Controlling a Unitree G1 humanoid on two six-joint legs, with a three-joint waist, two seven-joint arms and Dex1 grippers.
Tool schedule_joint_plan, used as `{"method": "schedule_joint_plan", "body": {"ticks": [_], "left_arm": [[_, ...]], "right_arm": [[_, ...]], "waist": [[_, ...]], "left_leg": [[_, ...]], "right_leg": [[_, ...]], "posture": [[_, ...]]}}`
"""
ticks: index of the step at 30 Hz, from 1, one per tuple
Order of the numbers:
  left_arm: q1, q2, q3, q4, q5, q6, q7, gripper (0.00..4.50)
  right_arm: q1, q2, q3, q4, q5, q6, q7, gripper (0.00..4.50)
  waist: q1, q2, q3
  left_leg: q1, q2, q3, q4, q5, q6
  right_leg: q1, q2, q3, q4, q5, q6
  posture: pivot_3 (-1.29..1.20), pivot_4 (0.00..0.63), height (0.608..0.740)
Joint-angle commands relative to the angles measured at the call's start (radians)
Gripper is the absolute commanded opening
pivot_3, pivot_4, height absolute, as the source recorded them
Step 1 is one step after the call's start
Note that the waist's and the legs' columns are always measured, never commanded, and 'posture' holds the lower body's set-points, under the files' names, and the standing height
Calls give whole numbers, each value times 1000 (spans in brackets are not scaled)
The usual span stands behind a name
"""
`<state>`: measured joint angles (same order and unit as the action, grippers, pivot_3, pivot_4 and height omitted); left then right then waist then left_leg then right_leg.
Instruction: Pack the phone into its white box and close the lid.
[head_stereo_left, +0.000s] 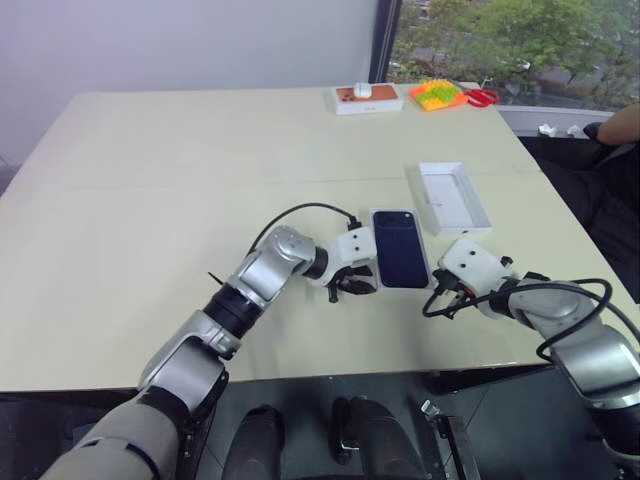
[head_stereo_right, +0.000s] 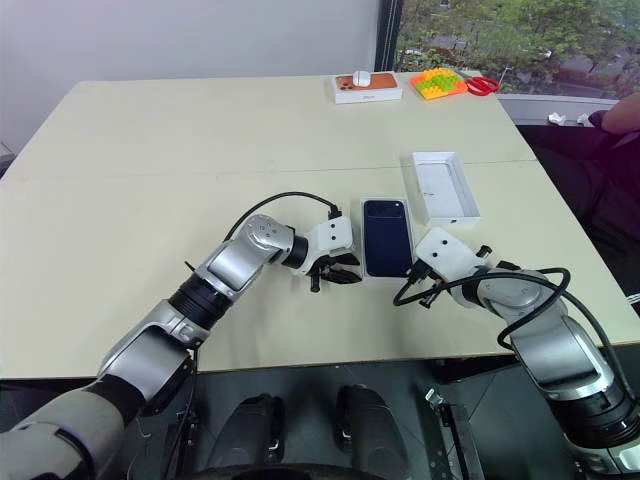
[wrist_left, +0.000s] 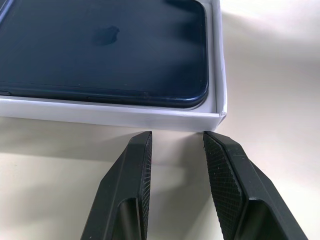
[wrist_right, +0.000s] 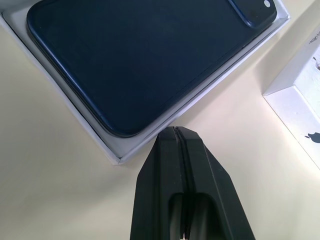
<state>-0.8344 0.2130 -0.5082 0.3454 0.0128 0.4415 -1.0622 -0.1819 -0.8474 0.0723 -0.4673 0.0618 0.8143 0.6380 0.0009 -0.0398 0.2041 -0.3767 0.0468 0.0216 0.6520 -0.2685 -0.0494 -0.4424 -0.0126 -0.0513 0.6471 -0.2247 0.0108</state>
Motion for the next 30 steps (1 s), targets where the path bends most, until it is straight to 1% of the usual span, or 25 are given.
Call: {"method": "schedule_joint_plan", "body": {"ticks": [1,5,12,19,26,30], "left_arm": [[63,-1,-29,-142,-32,23,-49,1731],[93,-10,-35,-192,-33,36,-58,1731],[95,-8,-25,-207,-31,37,-65,1731],[100,-4,-26,-218,-33,42,-82,1731],[111,6,-11,-239,-56,67,-101,1731],[119,-4,-14,-248,-72,82,-118,1731]], "right_arm": [[32,-4,14,-75,29,-25,45,0],[48,-5,14,-88,31,-30,62,0],[61,1,13,-109,41,-26,76,0],[87,-17,4,-152,63,-23,123,0],[56,-6,0,-104,25,-35,91,0],[34,0,10,-78,16,-43,95,0]], "waist": [[-1,0,0],[3,0,0],[4,0,0],[4,0,0],[2,0,0],[1,0,0]], "left_leg": [[0,0,0,0,0,0],[0,0,0,-1,0,0],[2,0,-1,1,0,0],[2,0,-1,0,0,0],[2,0,-1,0,0,0],[2,0,-1,0,0,0]], "right_leg": [[0,0,0,0,0,0],[0,0,0,0,0,0],[3,0,0,0,0,0],[3,1,0,0,0,0],[3,1,0,0,0,0],[3,1,0,0,0,0]], "posture": [[0,150,740],[0,150,740],[0,150,740],[0,150,740],[0,150,740],[0,150,740]]}}
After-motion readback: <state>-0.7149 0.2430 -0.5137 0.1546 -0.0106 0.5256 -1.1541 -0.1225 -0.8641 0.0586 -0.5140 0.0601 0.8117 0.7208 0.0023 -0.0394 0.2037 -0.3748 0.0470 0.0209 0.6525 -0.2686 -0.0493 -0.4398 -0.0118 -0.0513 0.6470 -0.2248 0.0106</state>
